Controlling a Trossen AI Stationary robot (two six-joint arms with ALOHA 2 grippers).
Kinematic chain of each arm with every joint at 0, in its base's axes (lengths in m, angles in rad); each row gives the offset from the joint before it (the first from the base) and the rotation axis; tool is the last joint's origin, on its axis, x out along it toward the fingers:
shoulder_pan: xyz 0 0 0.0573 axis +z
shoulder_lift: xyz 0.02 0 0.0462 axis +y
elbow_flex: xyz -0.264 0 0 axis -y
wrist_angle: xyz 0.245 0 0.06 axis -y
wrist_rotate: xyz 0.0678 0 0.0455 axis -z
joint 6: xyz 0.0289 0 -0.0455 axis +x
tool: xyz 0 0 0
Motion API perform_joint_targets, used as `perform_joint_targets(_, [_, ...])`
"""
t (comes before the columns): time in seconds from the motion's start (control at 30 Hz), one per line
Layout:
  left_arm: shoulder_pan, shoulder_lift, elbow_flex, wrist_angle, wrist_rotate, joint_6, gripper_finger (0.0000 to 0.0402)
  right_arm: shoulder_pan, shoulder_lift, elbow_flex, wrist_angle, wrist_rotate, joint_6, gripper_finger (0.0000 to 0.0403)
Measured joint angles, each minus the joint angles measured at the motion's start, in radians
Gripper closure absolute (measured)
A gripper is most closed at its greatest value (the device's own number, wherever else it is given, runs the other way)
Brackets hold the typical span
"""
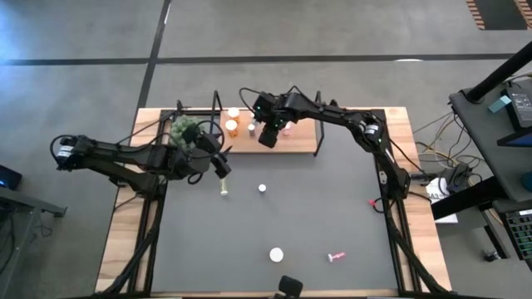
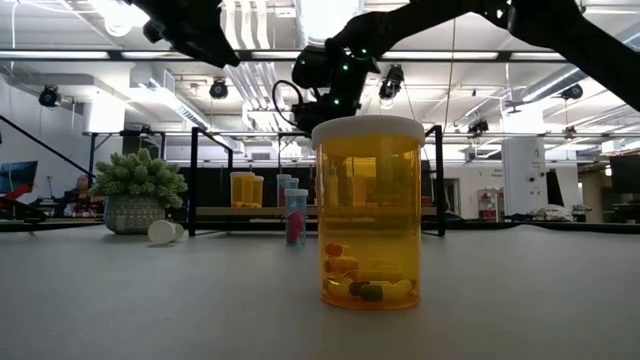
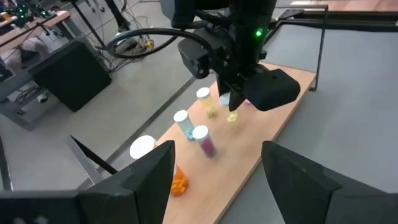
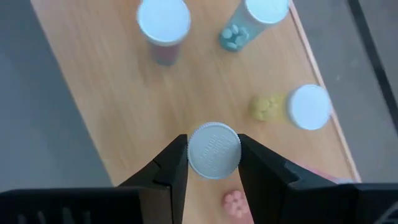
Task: Pick and place medicine bottles onto shelf by color
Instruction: Put the bottom yellow pill bottle on the shelf aligned with the other yellow pill bottle
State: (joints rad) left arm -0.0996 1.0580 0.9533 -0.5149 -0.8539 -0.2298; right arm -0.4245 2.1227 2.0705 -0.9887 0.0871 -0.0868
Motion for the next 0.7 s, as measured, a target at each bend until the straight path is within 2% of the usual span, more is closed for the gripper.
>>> perform_joint_targets(0.33, [0.016, 0.000, -0.004, 0.010, 0.002, 0.001, 0.0177, -0.004, 0.000, -0.015, 0.003, -0.033, -0.082, 0.0288])
perform_joint_targets(0.7, [0.024, 0.002, -0.004, 0.010, 0.003, 0.003, 0.0177, -0.011, 0.004, -0.017, 0.035, -0.035, -0.095, 0.0286])
